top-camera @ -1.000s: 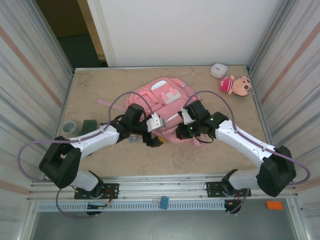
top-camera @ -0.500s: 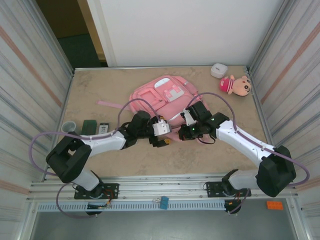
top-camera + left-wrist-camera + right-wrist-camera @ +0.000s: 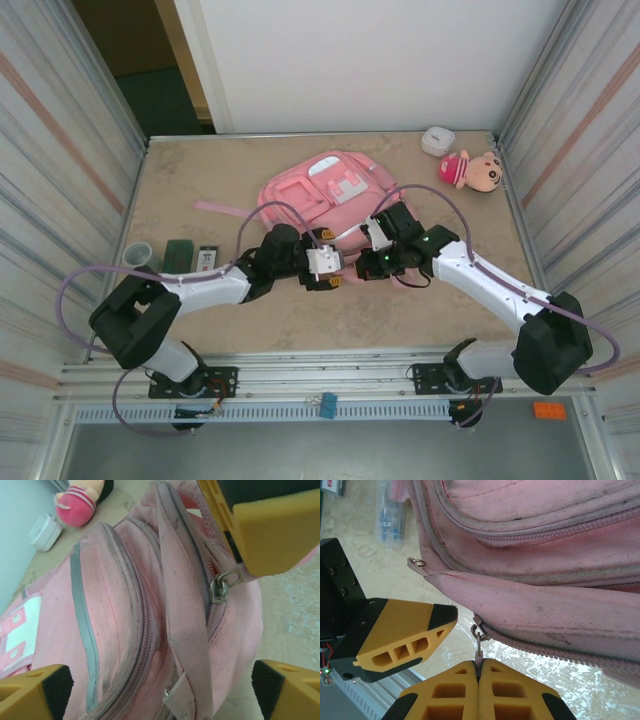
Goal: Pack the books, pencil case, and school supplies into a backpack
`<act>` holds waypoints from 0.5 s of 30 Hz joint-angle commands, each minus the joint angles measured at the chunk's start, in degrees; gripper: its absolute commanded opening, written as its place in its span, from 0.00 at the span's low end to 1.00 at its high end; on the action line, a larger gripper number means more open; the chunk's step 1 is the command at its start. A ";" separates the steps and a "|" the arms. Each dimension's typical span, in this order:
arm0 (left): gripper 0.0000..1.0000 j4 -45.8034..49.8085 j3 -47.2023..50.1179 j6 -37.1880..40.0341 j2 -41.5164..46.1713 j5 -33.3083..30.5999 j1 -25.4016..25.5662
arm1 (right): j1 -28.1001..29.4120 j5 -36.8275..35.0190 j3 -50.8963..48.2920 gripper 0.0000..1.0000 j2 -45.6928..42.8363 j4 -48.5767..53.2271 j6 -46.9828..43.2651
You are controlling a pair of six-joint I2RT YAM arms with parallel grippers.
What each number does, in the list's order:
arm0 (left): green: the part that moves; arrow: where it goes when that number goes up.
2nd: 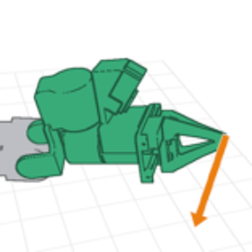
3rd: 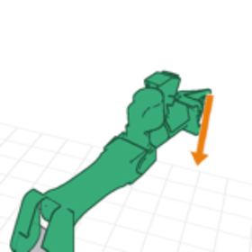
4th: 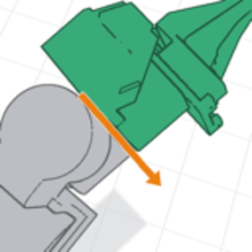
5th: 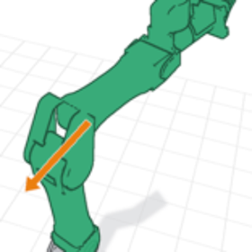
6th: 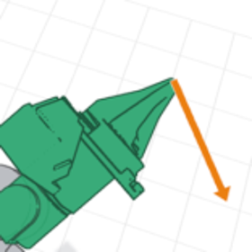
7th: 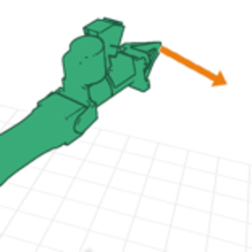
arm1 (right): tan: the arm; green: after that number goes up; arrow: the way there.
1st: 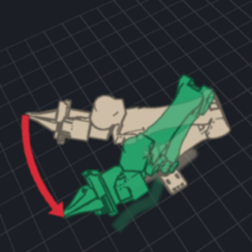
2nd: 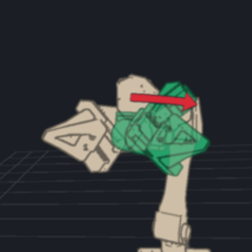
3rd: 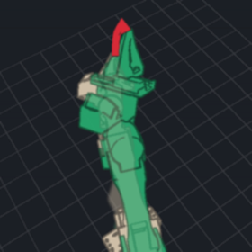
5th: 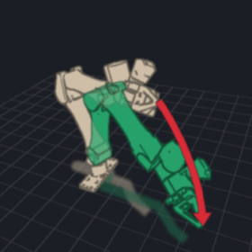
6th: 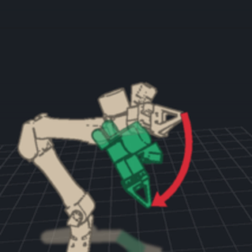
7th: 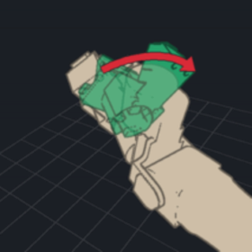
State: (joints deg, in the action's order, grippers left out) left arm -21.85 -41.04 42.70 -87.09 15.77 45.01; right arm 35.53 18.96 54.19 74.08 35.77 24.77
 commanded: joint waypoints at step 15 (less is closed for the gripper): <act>0.07 11.83 -6.95 -12.72 3.04 16.82 -1.95 | 0.26 -10.26 -3.95 0.00 -2.53 -7.77 -0.84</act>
State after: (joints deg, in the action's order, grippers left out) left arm -10.07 -47.57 36.86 -88.03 24.93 42.78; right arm 35.57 13.93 51.68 72.05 30.81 24.51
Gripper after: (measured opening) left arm 0.131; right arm 0.050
